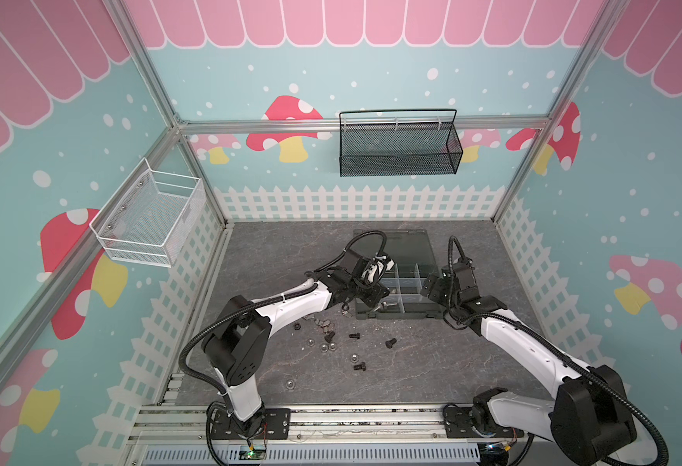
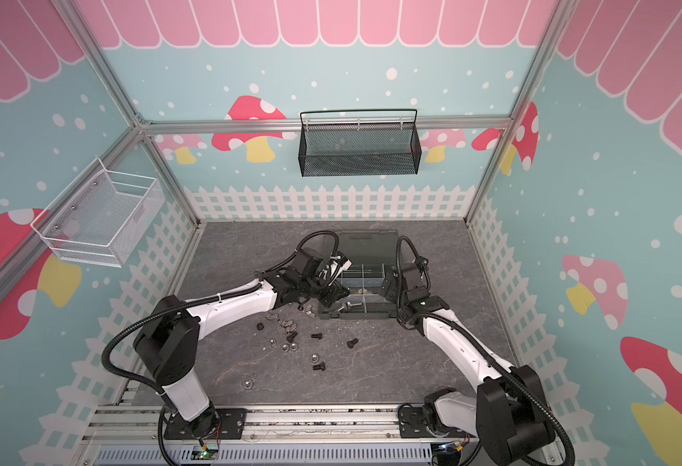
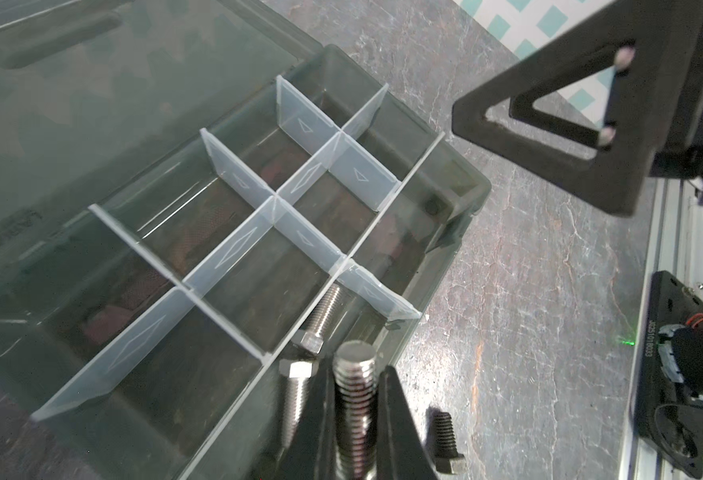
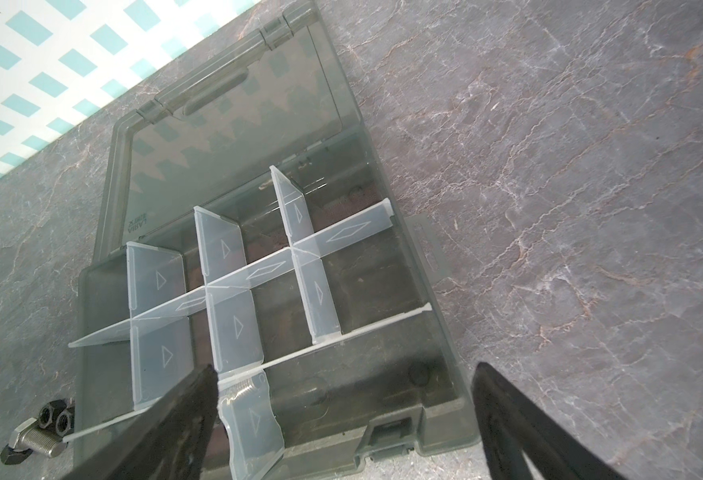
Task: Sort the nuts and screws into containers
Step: 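Carry the bolt with the left gripper to the box and release it, then move the left gripper back to the pile above a steel bolt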
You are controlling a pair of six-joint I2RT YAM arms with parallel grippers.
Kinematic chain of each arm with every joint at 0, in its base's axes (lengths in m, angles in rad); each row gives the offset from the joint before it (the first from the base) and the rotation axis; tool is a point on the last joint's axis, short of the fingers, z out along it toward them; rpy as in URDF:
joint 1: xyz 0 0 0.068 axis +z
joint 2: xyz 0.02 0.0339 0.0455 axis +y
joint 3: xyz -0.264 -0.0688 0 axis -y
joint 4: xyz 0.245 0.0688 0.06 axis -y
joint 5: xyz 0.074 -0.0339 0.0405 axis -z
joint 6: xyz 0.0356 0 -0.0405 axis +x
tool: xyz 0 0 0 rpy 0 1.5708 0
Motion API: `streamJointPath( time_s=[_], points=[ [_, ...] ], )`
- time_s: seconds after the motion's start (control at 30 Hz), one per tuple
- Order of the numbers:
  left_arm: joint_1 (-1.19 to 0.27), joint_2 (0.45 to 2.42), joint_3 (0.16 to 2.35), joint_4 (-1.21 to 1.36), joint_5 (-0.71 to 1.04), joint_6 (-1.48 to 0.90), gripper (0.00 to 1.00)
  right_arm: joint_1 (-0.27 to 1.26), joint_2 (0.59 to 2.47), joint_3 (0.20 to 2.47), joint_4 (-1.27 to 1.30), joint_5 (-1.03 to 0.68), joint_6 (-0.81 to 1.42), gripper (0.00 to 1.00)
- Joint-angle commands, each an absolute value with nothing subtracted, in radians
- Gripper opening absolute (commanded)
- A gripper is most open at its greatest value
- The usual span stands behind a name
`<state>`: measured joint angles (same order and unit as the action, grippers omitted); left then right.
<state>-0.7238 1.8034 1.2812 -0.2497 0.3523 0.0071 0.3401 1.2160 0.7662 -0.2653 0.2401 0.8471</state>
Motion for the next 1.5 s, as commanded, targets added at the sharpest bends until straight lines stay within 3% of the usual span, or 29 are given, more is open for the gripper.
streamJointPath(
  time_s=[0.0, 0.63, 0.73, 0.9, 1.47],
  points=[
    [-0.744, 1.854, 1.364, -0.319, 0.363, 0.093, 0.0, 0.337, 1.199, 0.781, -0.287, 0.268, 0.865, 0.97],
    [-0.791, 2.042, 1.507, -0.46, 0.285, 0.188, 0.02, 0.337, 1.2, 0.767, -0.289, 0.271, 0.869, 0.97],
    [-0.798, 2.055, 1.515, -0.465, 0.27, 0.188, 0.06, 0.337, 1.2, 0.764, -0.289, 0.271, 0.871, 0.97],
    [-0.801, 2.059, 1.523, -0.466, 0.265, 0.177, 0.24, 0.337, 1.198, 0.763, -0.288, 0.272, 0.872, 0.97],
    [-0.802, 1.943, 1.486, -0.416, 0.197, 0.096, 0.29, 0.337, 1.184, 0.756, -0.289, 0.277, 0.87, 0.97]
  ],
)
